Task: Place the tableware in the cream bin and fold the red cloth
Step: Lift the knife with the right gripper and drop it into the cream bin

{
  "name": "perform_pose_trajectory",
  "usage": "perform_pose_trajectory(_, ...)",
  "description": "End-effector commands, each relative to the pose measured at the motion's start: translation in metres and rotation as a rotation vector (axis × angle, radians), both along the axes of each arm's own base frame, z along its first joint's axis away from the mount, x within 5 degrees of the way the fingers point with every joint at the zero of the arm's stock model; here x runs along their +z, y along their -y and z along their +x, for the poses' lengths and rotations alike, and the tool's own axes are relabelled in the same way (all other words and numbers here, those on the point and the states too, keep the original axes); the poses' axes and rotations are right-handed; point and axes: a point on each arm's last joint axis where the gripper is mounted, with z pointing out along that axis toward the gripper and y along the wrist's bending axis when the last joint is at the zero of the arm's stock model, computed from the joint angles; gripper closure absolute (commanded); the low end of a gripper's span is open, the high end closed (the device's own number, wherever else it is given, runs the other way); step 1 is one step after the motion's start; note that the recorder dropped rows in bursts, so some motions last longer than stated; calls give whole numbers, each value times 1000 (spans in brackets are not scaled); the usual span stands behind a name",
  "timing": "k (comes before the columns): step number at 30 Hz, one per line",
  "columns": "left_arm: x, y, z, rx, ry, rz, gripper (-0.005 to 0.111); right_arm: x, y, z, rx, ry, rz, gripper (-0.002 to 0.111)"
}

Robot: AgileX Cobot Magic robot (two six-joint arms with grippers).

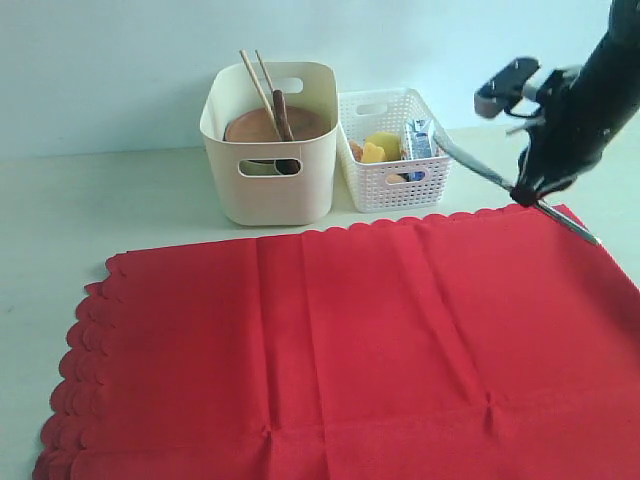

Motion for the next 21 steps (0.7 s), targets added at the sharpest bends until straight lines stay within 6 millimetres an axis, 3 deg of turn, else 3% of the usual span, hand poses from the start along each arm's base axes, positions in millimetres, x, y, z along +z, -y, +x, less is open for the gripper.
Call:
perform_pose_trajectory(1,1,0,0,-6,12,7,95,58,-22,3,13,115,256,108)
perform_pose_trajectory(6,1,0,0,-6,12,7,95,107,-45,11,47,225,571,108)
perform_pose_trajectory(11,1,0,0,-6,12,7,95,133,-61,22,81,307,844,108)
perform_pose_trajectory(16,1,0,0,-6,12,7,95,129,-68,45,85,337,996,108)
perform_pose_trajectory(21,1,0,0,-6,12,7,95,104,-78,76,78,317,1062,108)
